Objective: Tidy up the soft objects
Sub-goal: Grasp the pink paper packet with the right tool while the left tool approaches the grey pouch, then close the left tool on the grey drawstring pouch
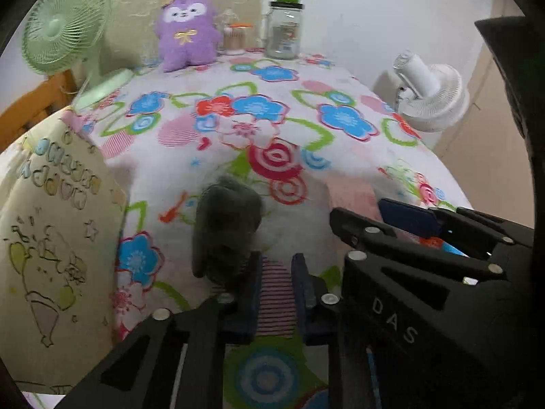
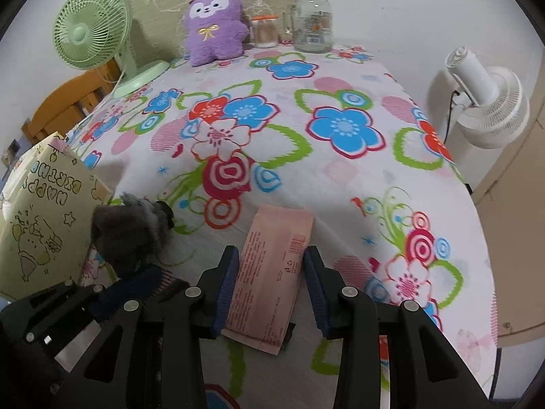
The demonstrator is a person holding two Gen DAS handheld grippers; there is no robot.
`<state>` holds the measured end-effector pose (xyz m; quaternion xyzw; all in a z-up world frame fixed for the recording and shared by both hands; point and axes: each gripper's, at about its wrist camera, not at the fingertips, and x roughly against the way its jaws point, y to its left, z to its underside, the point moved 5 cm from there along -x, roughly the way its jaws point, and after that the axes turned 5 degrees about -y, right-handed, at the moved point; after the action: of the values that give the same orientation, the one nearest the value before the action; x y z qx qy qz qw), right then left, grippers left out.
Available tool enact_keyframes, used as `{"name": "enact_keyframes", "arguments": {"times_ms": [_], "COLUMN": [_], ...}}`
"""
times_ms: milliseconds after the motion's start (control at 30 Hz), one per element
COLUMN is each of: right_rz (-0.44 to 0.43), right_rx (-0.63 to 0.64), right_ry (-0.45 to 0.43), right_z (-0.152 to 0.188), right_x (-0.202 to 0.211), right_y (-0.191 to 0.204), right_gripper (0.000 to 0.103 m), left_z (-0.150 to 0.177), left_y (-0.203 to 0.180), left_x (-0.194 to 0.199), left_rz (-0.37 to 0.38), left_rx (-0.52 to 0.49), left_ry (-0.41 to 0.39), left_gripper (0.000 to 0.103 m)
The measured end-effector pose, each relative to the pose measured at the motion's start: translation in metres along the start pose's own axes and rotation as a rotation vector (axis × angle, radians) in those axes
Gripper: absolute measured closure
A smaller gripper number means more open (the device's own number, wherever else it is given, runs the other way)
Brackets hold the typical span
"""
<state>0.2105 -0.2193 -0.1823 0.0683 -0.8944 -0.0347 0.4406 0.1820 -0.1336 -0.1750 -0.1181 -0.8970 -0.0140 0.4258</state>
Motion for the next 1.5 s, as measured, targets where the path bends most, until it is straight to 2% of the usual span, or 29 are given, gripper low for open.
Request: {"name": "enact_keyframes", "arguments": {"times_ms": [100,300,333,367,567,600,733,800,967,1133,1233,1300,1367,1500], "right_rz": [0.012,0.033,0.036,0.039,0.034,0.033,0.009,0.005,-0.010,0.009,0.009,0.014,0.035,0.060], "right_rx": [-0.014,-0.036,-0.037,-0.040,-0.061,-0.062,-0.082,-0.087,-0.092,-0.088,-0.089,-0.086,-0.083,-0.086], "right_ry": [-0.001,-0.011,-0.013,-0.016,-0.022,-0.025,-0.034,-0.050,-0.042,-0.012,-0.012,-0.008,-0.009,-0.044], "right_z": [0.003,0.006,0.006,0.006,0.005,0.005,0.003,0.001,-0.003,-0.003,-0.003,-0.003,-0.004,-0.006], "right_x": [0.004,0.011,0.012,0.014,0.018,0.018,0.022,0.025,0.025,0.017,0.017,0.017,0.016,0.022], "right_y": [-0.006,-0.015,-0.016,-0.017,-0.024,-0.024,-0.026,-0.027,-0.025,-0.025,-0.024,-0.024,-0.027,-0.031], "right_gripper": [0.061,0.062,0.067,0.082,0.089,0.089,0.089,0.089,0.087,0.085,0.085,0.081,0.068,0.055], "left_z": [0.002,0.001,0.001,0.001,-0.002,-0.002,-0.005,-0.008,-0.014,-0.022,-0.027,-0.028,-0.029,-0.029], "left_y": [-0.007,-0.013,-0.014,-0.014,-0.016,-0.016,-0.015,-0.012,-0.007,0.005,0.011,0.012,0.014,0.018], "left_x": [0.003,0.012,0.013,0.014,0.017,0.018,0.023,0.026,0.024,0.023,0.020,0.015,0.008,0.003], "left_rz": [0.032,0.040,0.039,0.040,0.036,0.031,0.005,-0.005,-0.028,-0.046,-0.048,-0.059,-0.073,-0.089], "left_rx": [-0.008,-0.016,-0.016,-0.018,-0.026,-0.027,-0.034,-0.031,-0.032,-0.012,-0.001,-0.010,-0.016,-0.010], "left_ry": [-0.001,-0.022,-0.023,-0.024,-0.036,-0.037,-0.054,-0.068,-0.073,-0.104,-0.113,-0.107,-0.093,-0.098], "left_gripper": [0.094,0.095,0.095,0.095,0.095,0.093,0.069,0.064,0.062,0.037,0.034,0.034,0.034,0.032]}}
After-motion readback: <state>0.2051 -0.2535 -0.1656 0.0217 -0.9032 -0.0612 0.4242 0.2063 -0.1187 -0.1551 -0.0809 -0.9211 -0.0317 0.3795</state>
